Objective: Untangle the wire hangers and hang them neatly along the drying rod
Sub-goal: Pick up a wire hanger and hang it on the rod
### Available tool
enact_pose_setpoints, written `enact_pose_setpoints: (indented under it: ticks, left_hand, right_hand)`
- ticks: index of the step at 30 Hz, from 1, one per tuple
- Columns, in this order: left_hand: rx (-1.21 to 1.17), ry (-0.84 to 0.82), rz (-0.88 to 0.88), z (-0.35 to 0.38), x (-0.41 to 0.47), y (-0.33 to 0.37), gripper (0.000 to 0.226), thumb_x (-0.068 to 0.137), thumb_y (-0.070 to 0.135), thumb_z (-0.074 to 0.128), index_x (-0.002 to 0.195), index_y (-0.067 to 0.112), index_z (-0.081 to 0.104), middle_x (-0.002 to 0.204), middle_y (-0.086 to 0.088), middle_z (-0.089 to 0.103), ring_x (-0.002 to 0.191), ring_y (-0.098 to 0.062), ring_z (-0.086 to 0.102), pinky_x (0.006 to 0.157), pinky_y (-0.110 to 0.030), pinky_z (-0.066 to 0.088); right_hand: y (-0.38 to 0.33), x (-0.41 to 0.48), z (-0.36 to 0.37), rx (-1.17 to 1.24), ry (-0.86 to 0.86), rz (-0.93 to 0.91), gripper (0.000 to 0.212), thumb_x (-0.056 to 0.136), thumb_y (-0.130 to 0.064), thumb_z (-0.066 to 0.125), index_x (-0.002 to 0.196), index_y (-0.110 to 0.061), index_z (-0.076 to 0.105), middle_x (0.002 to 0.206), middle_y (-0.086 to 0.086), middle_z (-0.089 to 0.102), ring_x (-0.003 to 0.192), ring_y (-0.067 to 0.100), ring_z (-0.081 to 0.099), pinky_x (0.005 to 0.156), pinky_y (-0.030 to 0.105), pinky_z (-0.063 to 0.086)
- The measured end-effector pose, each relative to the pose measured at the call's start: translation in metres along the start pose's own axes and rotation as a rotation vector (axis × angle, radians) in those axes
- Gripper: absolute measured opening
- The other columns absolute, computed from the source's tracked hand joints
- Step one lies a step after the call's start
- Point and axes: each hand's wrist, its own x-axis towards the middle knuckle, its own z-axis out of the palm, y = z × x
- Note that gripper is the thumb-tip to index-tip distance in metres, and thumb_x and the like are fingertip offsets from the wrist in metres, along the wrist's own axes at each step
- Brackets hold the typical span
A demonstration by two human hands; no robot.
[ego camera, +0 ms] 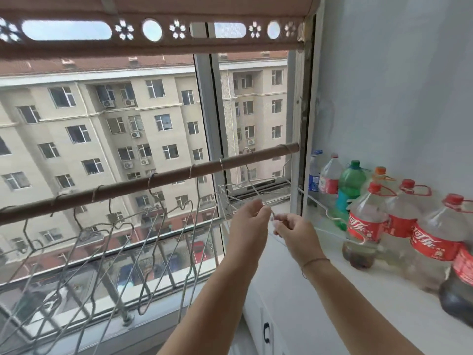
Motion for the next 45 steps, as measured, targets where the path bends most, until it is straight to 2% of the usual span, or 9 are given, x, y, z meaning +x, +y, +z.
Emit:
enact_pose_setpoints:
  ticks: [4,9,14,19,22,27,33,38,45]
  left_hand:
    - [0.032,0.032,-0.021,-0.001,0.021,0.001,0.025,0.089,0.015,0.052,0.068,0.028,0.051,0.076,0.015,0.05,0.076,-0.004,0.048,0.066,-0.015,0.034]
    - [0.017,0.082,-0.091,0.0,0.04,-0.002,0.017,0.088,0.012,0.049,0.088,-0.001,0.061,0.078,-0.002,0.053,0.066,-0.008,0.045,0.056,-0.013,0.036]
    - [-0.05,0.059,-0.167,0.005,0.051,-0.014,0.019,0.088,0.005,0.046,0.07,0.012,0.052,0.067,-0.001,0.047,0.064,-0.012,0.045,0.058,-0.021,0.035]
    - [-0.125,0.095,-0.231,0.014,0.048,-0.034,0.022,0.085,0.005,0.048,0.097,0.002,0.066,0.077,-0.005,0.057,0.073,-0.017,0.052,0.061,-0.023,0.039]
    - [-0.139,0.112,-0.264,0.018,0.039,-0.048,0.017,0.085,0.005,0.049,0.083,0.007,0.066,0.071,-0.004,0.061,0.068,-0.018,0.056,0.057,-0.023,0.04]
    - [-0.089,0.152,-0.326,0.016,0.021,-0.066,0.016,0.084,0.013,0.064,0.096,0.003,0.066,0.079,-0.008,0.067,0.068,-0.016,0.062,0.061,-0.025,0.046]
    - [-0.006,0.053,-0.32,0.0,-0.001,-0.064,0.005,0.083,0.009,0.062,0.083,0.006,0.067,0.073,-0.008,0.069,0.066,-0.016,0.063,0.069,-0.029,0.052]
    - [0.056,-0.077,-0.295,-0.019,-0.017,-0.062,0.012,0.085,0.002,0.057,0.079,0.008,0.066,0.065,-0.004,0.066,0.057,-0.014,0.06,0.059,-0.022,0.048]
    - [0.214,-0.16,-0.273,-0.028,-0.029,-0.079,0.015,0.089,0.008,0.056,0.083,0.014,0.069,0.065,-0.001,0.063,0.056,-0.011,0.055,0.045,-0.009,0.038]
  right_hand:
    - [-0.01,0.016,0.011,0.025,0.012,-0.053,0.014,0.087,-0.014,0.057,0.08,-0.023,0.064,0.067,-0.001,0.064,0.065,0.011,0.059,0.066,0.023,0.048]
    - [-0.013,0.031,0.025,0.016,0.016,-0.081,0.01,0.087,-0.015,0.057,0.088,-0.013,0.066,0.078,0.008,0.07,0.074,0.019,0.064,0.075,0.035,0.053]
    - [0.001,0.02,0.033,0.049,0.082,-0.073,0.011,0.088,-0.013,0.054,0.091,-0.015,0.065,0.085,0.005,0.07,0.083,0.02,0.067,0.075,0.029,0.054]
    - [0.018,-0.004,0.026,0.056,0.106,-0.072,0.013,0.091,-0.013,0.053,0.098,-0.016,0.064,0.091,0.004,0.071,0.087,0.018,0.067,0.079,0.032,0.055]
    - [0.029,-0.023,0.017,-0.003,0.093,-0.078,0.012,0.091,-0.017,0.054,0.096,-0.018,0.064,0.086,-0.002,0.07,0.083,0.012,0.066,0.075,0.028,0.055]
    - [0.041,-0.053,-0.001,0.007,-0.01,-0.071,0.014,0.092,-0.025,0.052,0.093,-0.02,0.065,0.074,-0.009,0.064,0.071,0.0,0.06,0.065,0.008,0.045]
    - [0.037,-0.059,-0.025,0.227,-0.219,0.105,0.053,0.088,-0.056,0.03,0.101,-0.023,0.069,0.098,0.001,0.073,0.096,0.011,0.065,0.085,0.026,0.047]
    - [0.033,-0.041,-0.034,0.108,-0.205,0.053,0.025,0.096,-0.027,0.042,0.11,-0.028,0.063,0.113,-0.008,0.065,0.113,0.009,0.056,0.09,0.019,0.043]
    - [0.047,-0.039,-0.037,-0.246,-0.237,-0.088,0.031,0.091,-0.024,0.054,0.123,-0.025,0.054,0.125,-0.012,0.051,0.121,0.004,0.044,0.101,0.017,0.031]
